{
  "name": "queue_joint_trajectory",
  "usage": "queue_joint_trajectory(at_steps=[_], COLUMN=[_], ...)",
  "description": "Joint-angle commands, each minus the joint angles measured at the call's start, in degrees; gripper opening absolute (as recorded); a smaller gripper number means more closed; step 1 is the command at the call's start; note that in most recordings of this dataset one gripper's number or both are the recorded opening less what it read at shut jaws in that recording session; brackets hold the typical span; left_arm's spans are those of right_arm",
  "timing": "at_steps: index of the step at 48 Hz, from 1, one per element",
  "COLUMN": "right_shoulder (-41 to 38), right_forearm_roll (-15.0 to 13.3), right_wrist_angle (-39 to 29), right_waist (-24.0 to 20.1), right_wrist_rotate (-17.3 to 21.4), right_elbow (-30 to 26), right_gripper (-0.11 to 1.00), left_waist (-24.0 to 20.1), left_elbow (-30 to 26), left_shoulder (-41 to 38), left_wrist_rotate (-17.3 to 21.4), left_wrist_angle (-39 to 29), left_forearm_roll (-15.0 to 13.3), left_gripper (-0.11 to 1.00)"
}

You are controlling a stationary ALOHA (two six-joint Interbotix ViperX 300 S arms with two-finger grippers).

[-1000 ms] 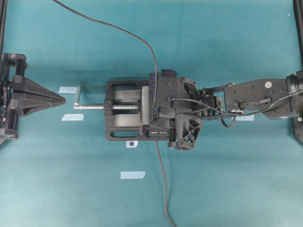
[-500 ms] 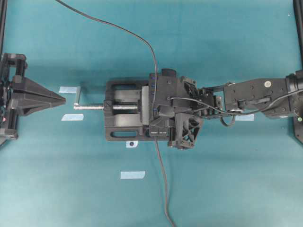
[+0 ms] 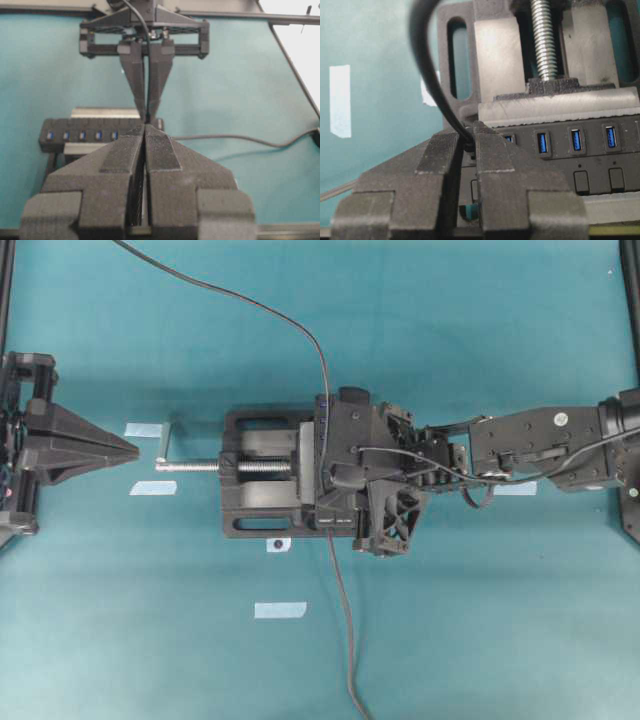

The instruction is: Insert the USB into the front port of the fixed hub.

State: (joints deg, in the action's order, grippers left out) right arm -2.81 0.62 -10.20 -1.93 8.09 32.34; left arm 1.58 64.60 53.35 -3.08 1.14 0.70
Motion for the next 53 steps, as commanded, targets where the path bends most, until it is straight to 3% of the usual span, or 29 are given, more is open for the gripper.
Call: queue_joint_trajectory(at_steps=[1, 53], right_shoulder=[0.62, 0.26], right_forearm_roll=[0.00, -1.32], right_wrist_angle=[0.18, -3.96], right_waist=[-0.09, -0.18], right_wrist_rotate=[0.70, 0.00], right_elbow=[-0.35, -0.18], right_gripper=[0.04, 0.04], left_waist=[0.00, 0.00], left_elbow=[-0.70, -0.53], left_shoulder=[-0.26, -0.35], left_wrist_rotate=[0.00, -0.09], left_wrist_angle=[0.62, 0.62], left_forearm_roll=[0.18, 0.18], left_gripper=[0.00, 0.00])
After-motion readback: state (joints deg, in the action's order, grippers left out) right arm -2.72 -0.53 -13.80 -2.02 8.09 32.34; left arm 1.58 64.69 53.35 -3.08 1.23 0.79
